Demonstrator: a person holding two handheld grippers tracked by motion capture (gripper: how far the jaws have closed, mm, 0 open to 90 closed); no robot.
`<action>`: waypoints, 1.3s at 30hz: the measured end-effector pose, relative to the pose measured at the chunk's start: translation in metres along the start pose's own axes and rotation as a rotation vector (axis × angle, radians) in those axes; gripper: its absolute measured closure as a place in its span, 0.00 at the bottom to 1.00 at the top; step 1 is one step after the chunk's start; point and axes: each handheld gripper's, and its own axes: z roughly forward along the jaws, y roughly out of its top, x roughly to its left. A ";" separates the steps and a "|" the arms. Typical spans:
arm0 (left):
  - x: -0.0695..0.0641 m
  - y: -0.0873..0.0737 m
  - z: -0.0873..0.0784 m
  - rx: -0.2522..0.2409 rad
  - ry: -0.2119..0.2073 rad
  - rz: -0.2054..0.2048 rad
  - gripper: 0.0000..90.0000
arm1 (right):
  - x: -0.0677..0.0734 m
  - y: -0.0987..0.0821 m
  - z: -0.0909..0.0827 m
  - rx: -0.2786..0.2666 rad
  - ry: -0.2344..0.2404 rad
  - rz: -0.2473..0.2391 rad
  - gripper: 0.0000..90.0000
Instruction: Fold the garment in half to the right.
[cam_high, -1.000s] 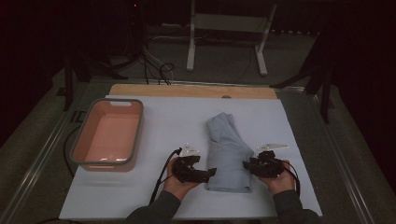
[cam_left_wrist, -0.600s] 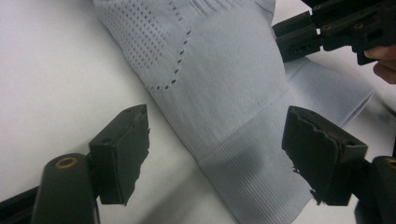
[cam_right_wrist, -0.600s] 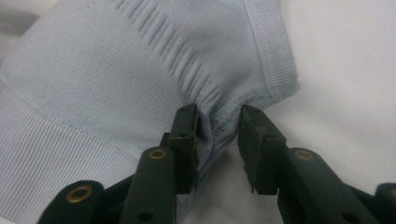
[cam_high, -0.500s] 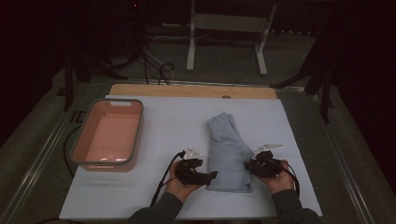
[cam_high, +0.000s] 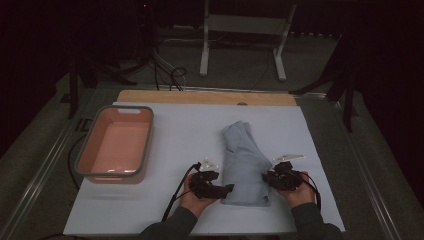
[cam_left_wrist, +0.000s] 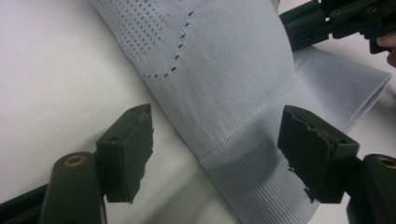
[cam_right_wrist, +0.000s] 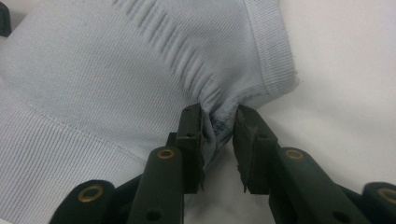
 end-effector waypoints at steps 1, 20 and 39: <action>0.000 0.000 0.001 0.000 0.000 0.002 0.33 | 0.000 0.000 0.000 0.001 0.001 0.001 0.80; -0.005 -0.004 0.006 0.014 0.004 0.026 0.77 | 0.001 0.001 0.001 0.003 0.002 0.009 0.80; 0.013 -0.019 -0.037 -0.004 0.048 0.011 0.90 | 0.038 0.020 0.022 -0.016 0.031 -0.073 0.85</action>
